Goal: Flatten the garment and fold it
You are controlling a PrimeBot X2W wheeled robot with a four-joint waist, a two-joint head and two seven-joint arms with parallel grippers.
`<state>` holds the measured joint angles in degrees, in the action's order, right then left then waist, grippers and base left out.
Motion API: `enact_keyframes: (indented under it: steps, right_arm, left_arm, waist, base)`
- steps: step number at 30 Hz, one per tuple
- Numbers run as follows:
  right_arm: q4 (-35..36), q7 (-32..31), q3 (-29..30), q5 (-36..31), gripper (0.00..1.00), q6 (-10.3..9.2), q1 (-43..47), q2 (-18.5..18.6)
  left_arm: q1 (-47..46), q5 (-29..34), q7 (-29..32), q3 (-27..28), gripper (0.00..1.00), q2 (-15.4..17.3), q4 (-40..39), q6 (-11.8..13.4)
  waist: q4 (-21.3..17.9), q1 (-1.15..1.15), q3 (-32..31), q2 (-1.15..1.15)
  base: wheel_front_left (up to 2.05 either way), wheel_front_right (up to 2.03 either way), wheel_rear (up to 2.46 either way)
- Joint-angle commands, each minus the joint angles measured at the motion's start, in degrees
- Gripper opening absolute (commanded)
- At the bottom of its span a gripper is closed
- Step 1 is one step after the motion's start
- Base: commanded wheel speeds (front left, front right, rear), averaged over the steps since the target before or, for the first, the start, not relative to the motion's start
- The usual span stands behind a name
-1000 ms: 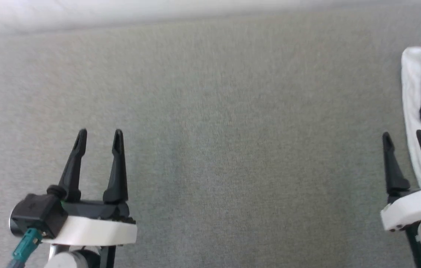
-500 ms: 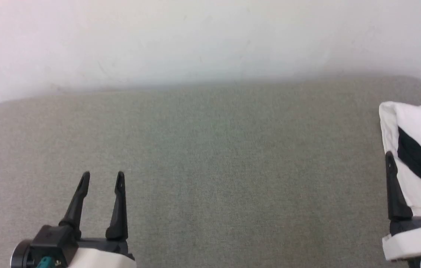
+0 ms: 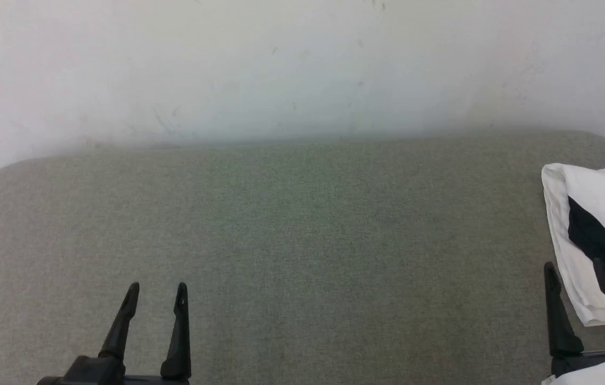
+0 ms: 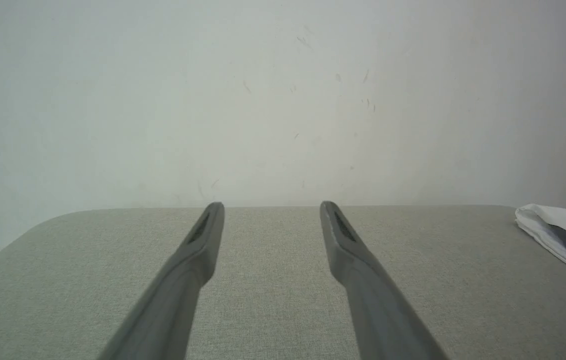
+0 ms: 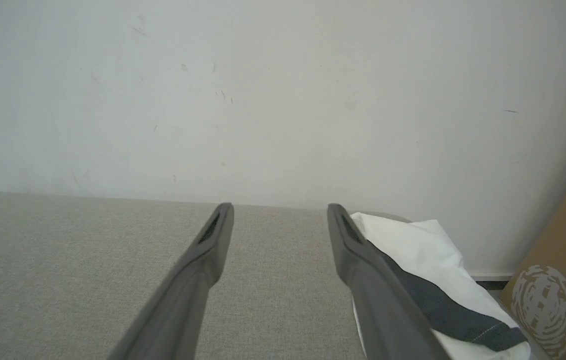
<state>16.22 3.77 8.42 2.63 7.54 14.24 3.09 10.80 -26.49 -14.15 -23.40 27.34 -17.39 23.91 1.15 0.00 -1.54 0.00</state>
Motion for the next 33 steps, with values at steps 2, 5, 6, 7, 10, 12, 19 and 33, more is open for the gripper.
enact_keyframes:
  steps: [2, 5, 6, 7, 10, 12, 19, 33]
  right_arm:
    - [-0.82, 0.8, -0.63, 0.1, 1.0, -0.05, 0.05, -0.21]
    - [-1.4, 1.11, -1.09, -0.11, 1.0, -0.05, -0.47, -0.21]
    - [-1.55, 1.18, -1.27, -0.15, 1.0, -0.05, -0.65, -0.21]
    - [-1.71, 1.25, -1.43, -0.16, 1.0, -0.05, -0.82, -0.21]
    - [-2.4, 1.53, -1.7, -0.13, 1.0, -0.05, -1.25, -0.21]
    - [-2.75, 1.71, -1.78, -0.12, 1.0, -0.05, -1.39, -0.21]
    - [-2.96, 1.4, -1.61, -0.06, 0.0, 0.0, -1.03, 0.02]
    - [-4.38, 0.81, -2.32, -0.34, 0.0, -0.01, -2.45, 0.0]
  left_arm:
    - [0.15, 1.19, -0.46, 0.13, 1.0, 0.01, 0.44, -0.79]
    - [-0.18, 1.51, -0.58, 0.18, 1.0, -0.08, 1.17, -1.41]
    - [-0.3, 1.7, -0.6, 0.06, 1.0, -0.01, 1.57, -1.58]
    - [-0.48, 1.77, -0.62, -0.02, 1.0, -0.1, 1.86, -1.76]
    - [-0.97, 1.69, -0.66, -0.27, 1.0, -0.53, 2.74, -2.25]
    - [-1.21, 1.69, -0.68, -0.34, 1.0, -0.81, 3.24, -2.43]
    - [-0.66, 1.45, -0.38, -0.23, 0.0, -1.03, 3.56, -2.23]
    - [-1.75, 4.13, 1.17, 2.29, 0.0, -3.53, 5.04, -4.55]
  waist:
    - [-0.04, 0.0, 0.42, 0.0]
    - [0.05, 0.0, 0.77, 0.0]
    - [0.09, 0.0, 0.86, 0.0]
    - [0.15, 0.0, 0.96, 0.0]
    - [0.34, 0.0, 1.16, 0.0]
    - [0.48, 0.0, 1.19, 0.0]
    - [0.57, 0.0, 1.2, 0.0]
    - [0.39, 0.0, 1.24, 0.0]
  base:
    - [0.0, 0.0, 0.0]
    - [0.0, 0.0, 0.0]
    - [0.0, 0.0, 0.0]
    - [0.0, 0.0, 0.0]
    - [0.0, 0.0, 0.0]
    - [0.0, 0.0, 0.0]
    - [0.0, 0.0, 0.0]
    - [0.0, 0.0, 0.0]
